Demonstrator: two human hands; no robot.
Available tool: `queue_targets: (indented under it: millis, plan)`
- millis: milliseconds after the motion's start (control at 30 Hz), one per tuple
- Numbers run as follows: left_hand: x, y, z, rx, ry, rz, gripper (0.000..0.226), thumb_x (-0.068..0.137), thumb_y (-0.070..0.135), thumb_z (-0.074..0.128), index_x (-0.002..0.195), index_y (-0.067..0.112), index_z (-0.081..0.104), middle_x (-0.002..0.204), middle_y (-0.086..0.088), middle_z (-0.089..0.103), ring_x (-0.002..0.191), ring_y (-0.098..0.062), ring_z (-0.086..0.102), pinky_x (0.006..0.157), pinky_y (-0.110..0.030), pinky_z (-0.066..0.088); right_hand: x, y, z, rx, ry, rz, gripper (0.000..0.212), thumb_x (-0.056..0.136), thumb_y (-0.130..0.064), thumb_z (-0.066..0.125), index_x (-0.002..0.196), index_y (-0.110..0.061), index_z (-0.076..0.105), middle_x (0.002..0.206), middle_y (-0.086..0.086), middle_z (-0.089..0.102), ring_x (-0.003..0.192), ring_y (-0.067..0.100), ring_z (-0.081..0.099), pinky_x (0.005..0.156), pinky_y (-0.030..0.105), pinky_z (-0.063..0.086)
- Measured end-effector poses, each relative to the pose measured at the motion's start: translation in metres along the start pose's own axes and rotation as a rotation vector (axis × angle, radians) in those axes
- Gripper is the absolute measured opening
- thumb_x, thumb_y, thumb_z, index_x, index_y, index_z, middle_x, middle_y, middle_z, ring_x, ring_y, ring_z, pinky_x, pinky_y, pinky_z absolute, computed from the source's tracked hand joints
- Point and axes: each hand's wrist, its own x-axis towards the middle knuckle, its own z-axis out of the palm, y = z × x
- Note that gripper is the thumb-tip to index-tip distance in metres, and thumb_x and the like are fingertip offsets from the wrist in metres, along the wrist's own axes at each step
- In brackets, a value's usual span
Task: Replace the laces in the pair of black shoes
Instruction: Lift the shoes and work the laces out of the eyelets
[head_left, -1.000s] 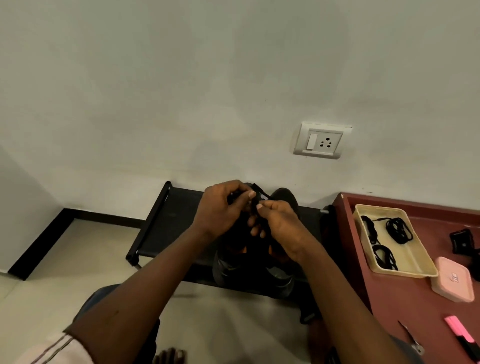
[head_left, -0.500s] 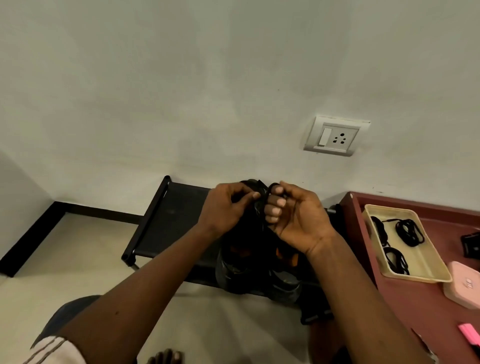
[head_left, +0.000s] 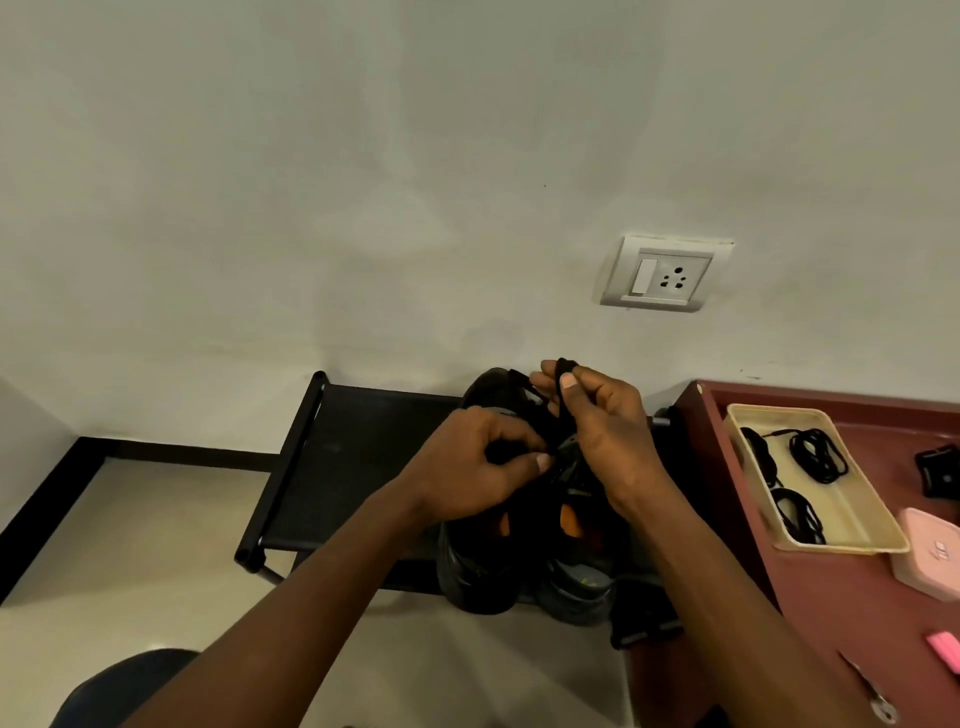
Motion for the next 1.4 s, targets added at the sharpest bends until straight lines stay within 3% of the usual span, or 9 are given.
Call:
queue_targets:
  millis: [167, 400, 533, 667, 867, 1067, 1167, 1233, 1400]
  plan:
    - [0.013, 0.002, -0.014, -0.235, 0.265, 0.018, 0.018, 0.101, 0.018, 0.065, 0.09, 0.009, 0.076, 0.07, 0.011, 0.07, 0.067, -0.006, 0.067, 0.067, -0.019, 0.05, -0.009, 0.006, -0.01, -0.104, -0.229, 0.085, 0.033, 0.111, -0.016, 0.044, 0.108, -0.002, 0.074, 0.096, 0.013, 0.078, 0.09, 0.024, 0.075, 0.078, 0.027, 0.059]
    - [0.023, -0.014, -0.009, -0.346, 0.386, -0.051, 0.017, 0.1, 0.014, 0.067, 0.084, 0.015, 0.073, 0.064, 0.016, 0.068, 0.059, 0.004, 0.062, 0.06, -0.009, 0.046, -0.013, 0.003, -0.006, 0.33, -0.475, 0.405, 0.028, 0.099, -0.023, 0.044, 0.083, -0.009, 0.062, 0.067, 0.005, 0.049, 0.062, 0.02, 0.049, 0.06, 0.028, 0.047]
    - [0.025, -0.031, 0.008, -0.193, 0.331, -0.16, 0.016, 0.102, 0.02, 0.064, 0.095, 0.017, 0.078, 0.084, 0.007, 0.076, 0.081, -0.01, 0.072, 0.076, -0.034, 0.057, -0.006, -0.001, -0.006, 0.705, -0.331, 0.432, 0.027, 0.095, -0.022, 0.049, 0.087, -0.007, 0.07, 0.074, 0.006, 0.059, 0.066, 0.021, 0.061, 0.063, 0.029, 0.054]
    - [0.023, -0.029, 0.02, 0.121, 0.172, -0.056, 0.016, 0.102, 0.033, 0.062, 0.106, 0.032, 0.078, 0.086, 0.019, 0.073, 0.075, -0.004, 0.067, 0.068, -0.033, 0.054, 0.006, 0.003, -0.022, 0.806, -0.093, 0.301, 0.03, 0.106, -0.018, 0.046, 0.114, -0.001, 0.069, 0.106, 0.015, 0.077, 0.101, 0.029, 0.076, 0.086, 0.033, 0.064]
    - [0.019, -0.011, 0.027, 0.249, 0.035, 0.034, 0.028, 0.1, 0.042, 0.051, 0.105, 0.026, 0.074, 0.089, 0.011, 0.07, 0.082, -0.009, 0.066, 0.076, -0.041, 0.054, 0.017, 0.01, -0.033, 0.653, 0.087, 0.091, 0.03, 0.108, -0.015, 0.05, 0.129, 0.002, 0.063, 0.123, 0.019, 0.073, 0.117, 0.03, 0.071, 0.099, 0.034, 0.058]
    - [0.016, 0.002, 0.019, -0.018, 0.07, 0.081, 0.017, 0.1, 0.027, 0.062, 0.094, 0.019, 0.076, 0.081, 0.006, 0.072, 0.076, -0.018, 0.07, 0.07, -0.043, 0.057, 0.019, 0.015, -0.037, 0.009, 0.228, -0.09, 0.022, 0.108, -0.018, 0.055, 0.118, -0.018, 0.074, 0.11, -0.002, 0.079, 0.112, 0.012, 0.072, 0.105, 0.037, 0.054]
    - [0.021, 0.004, 0.012, -0.2, 0.22, 0.098, 0.014, 0.1, 0.017, 0.065, 0.091, 0.016, 0.075, 0.074, 0.013, 0.07, 0.07, -0.008, 0.069, 0.064, -0.021, 0.052, 0.017, 0.018, -0.034, -0.173, 0.075, -0.036, 0.026, 0.109, -0.019, 0.051, 0.111, -0.014, 0.076, 0.099, 0.004, 0.08, 0.101, 0.016, 0.075, 0.099, 0.043, 0.057]
    - [0.025, 0.001, 0.004, -0.249, 0.341, 0.093, 0.015, 0.101, 0.016, 0.066, 0.089, 0.013, 0.076, 0.074, 0.013, 0.072, 0.069, -0.007, 0.069, 0.065, -0.018, 0.051, 0.013, 0.016, -0.03, -0.173, -0.087, 0.017, 0.034, 0.111, -0.02, 0.047, 0.102, -0.008, 0.077, 0.087, 0.008, 0.078, 0.087, 0.02, 0.074, 0.084, 0.038, 0.058]
    - [0.026, -0.019, -0.016, 0.037, 0.508, 0.015, 0.016, 0.096, 0.035, 0.071, 0.085, 0.024, 0.076, 0.073, 0.016, 0.071, 0.069, -0.004, 0.068, 0.062, -0.015, 0.046, 0.004, 0.009, -0.019, -0.058, -0.393, 0.145, 0.049, 0.109, -0.041, 0.046, 0.087, -0.01, 0.078, 0.065, 0.008, 0.057, 0.06, 0.02, 0.057, 0.062, 0.023, 0.05]
